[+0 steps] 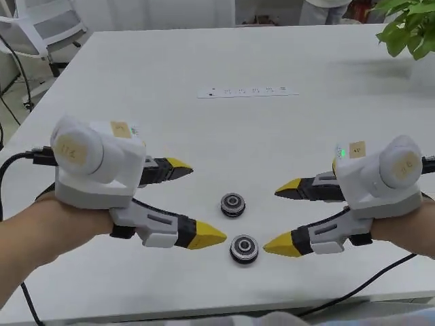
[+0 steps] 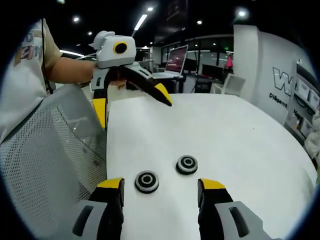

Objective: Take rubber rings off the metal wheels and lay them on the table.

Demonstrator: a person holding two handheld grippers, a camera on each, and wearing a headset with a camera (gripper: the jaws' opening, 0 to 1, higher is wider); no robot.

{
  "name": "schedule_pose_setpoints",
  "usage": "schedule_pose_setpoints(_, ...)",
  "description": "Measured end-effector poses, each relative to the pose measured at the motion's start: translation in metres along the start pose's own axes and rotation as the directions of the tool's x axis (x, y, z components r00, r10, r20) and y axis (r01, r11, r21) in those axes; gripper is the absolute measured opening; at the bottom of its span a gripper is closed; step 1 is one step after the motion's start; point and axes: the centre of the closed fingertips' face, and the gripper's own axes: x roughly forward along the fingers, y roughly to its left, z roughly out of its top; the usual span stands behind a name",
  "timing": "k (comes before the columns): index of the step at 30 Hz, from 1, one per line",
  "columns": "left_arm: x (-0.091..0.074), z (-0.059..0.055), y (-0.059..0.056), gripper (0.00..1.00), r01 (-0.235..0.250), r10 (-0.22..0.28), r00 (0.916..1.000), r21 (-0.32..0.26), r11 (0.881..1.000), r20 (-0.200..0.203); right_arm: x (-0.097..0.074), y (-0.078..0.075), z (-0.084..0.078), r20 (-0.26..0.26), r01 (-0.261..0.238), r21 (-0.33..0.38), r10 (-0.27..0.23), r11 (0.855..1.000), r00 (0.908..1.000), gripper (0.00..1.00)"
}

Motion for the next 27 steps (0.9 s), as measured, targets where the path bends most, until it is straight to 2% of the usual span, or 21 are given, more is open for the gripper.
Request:
schedule_pose_setpoints(12,0.015,-0.011,-0.002,0.75,0.039,-0.039,0.9984,-0.002,0.999,-0.041,0.012,0.001,-0.009,-0.019,-0.053,0.025,0.053,0.998,0.9984,0.44)
schedule_pose_setpoints(17,0.019,-0.012,-0.004,0.74,0.050,-0.050,0.9975,0.000,0.999,-0.049,0.014,0.003,-0.009,-0.011,-0.074,0.037,0.075,0.997,0.9971,0.43)
schedule_pose_setpoints(21,0.022,-0.013,-0.004,0.74,0.058,-0.058,0.9970,0.000,0.998,-0.052,0.016,0.002,-0.011,-0.010,-0.074,0.037,0.075,0.997,0.9972,0.46)
schedule_pose_setpoints(27,0.029,-0.016,-0.005,0.72,0.072,-0.072,0.9952,0.001,0.997,-0.066,0.019,0.005,-0.016,-0.030,-0.087,0.032,0.088,0.996,0.9957,0.44)
